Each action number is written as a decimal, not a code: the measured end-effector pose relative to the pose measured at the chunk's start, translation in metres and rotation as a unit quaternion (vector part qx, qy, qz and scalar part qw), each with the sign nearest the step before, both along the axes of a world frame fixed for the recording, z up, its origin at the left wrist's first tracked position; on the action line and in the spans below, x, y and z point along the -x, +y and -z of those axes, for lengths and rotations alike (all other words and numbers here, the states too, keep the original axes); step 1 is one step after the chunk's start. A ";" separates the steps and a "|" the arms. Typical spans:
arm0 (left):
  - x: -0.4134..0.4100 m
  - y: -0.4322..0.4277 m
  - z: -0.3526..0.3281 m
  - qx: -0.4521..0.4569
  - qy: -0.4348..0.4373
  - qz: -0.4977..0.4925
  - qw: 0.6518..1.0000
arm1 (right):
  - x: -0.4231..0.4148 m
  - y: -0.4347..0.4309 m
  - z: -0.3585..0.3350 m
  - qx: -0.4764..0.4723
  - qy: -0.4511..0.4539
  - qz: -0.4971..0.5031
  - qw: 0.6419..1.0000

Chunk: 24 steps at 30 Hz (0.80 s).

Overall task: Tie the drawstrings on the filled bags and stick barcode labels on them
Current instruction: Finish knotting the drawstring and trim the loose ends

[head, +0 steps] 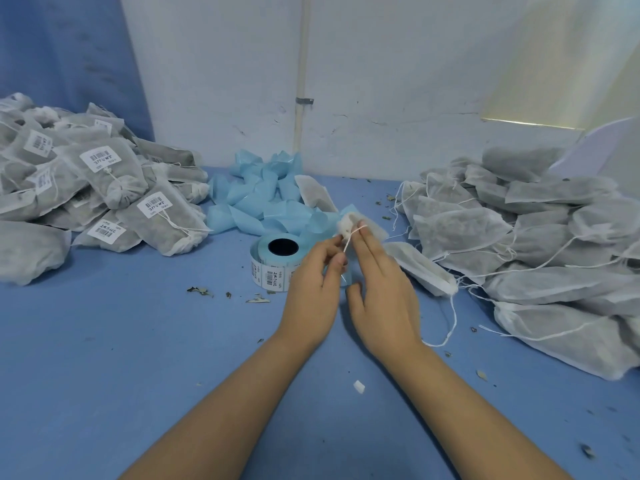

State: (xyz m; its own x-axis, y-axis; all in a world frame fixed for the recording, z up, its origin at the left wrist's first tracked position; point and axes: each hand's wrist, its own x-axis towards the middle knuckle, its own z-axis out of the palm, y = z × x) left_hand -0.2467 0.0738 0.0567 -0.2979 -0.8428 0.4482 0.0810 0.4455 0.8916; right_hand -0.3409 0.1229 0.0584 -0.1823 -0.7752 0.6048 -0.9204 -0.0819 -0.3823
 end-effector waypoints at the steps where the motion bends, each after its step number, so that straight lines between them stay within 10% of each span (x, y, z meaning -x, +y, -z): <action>1: 0.001 -0.001 0.001 0.004 0.003 -0.005 1.000 | 0.000 0.000 0.000 -0.004 0.002 -0.003 1.000; 14: -0.002 0.005 -0.004 0.038 -0.010 0.009 0.999 | 0.003 -0.002 0.004 0.051 -0.030 -0.017 0.998; 24: 0.000 -0.001 0.007 0.002 -0.119 0.040 0.992 | 0.015 -0.006 0.011 0.114 -0.266 -0.018 0.957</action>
